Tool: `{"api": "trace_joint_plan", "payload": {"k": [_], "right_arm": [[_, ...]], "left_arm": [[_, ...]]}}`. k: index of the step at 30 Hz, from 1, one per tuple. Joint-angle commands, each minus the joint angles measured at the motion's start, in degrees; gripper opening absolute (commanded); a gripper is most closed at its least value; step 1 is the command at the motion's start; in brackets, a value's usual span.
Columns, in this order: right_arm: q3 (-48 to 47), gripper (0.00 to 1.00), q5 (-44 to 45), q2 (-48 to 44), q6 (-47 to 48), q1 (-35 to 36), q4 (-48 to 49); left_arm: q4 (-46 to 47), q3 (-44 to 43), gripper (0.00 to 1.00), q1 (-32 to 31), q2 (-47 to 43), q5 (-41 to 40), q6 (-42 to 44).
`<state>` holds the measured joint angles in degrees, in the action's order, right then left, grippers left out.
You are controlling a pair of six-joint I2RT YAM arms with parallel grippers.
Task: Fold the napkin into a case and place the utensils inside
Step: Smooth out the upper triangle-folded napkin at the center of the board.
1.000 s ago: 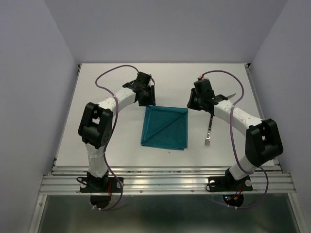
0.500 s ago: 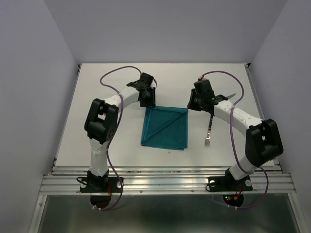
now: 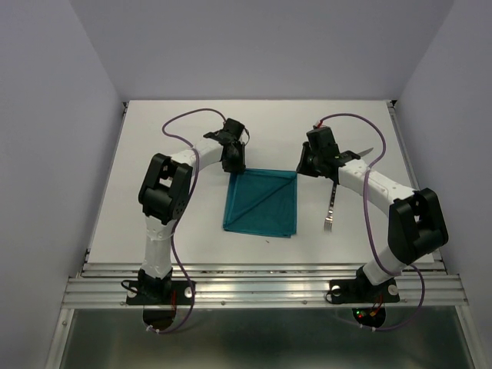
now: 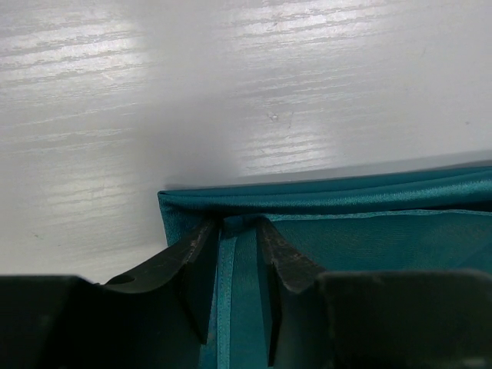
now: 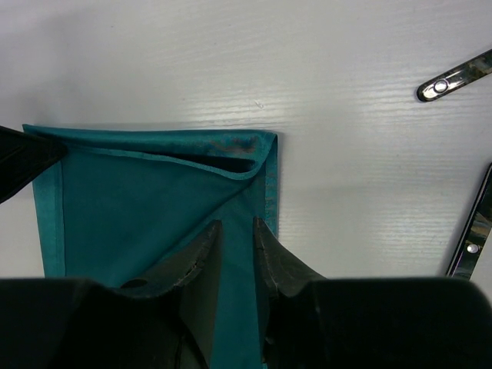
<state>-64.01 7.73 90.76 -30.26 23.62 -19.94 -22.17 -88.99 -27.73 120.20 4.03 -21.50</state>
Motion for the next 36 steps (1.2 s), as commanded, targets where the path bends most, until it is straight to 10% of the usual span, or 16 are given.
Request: {"api": "trace_joint_plan", "payload": {"k": [1, 13, 36], "right_arm": [[-0.4, 0.28, 0.1, -0.8, -0.4, -0.3, 0.4], [-1.7, 0.27, -2.5, 0.4, 0.3, -0.3, 0.3], [-7.5, 0.14, -3.6, 11.8, 0.2, 3.1, 1.4]], "left_arm": [[0.4, -2.5, 0.35, 0.0, -0.4, -0.2, 0.8], [-0.3, -2.6, 0.01, 0.0, -1.8, -1.0, 1.0], [-0.1, -1.2, 0.00, 0.7, -2.9, -1.8, 0.8]]}}
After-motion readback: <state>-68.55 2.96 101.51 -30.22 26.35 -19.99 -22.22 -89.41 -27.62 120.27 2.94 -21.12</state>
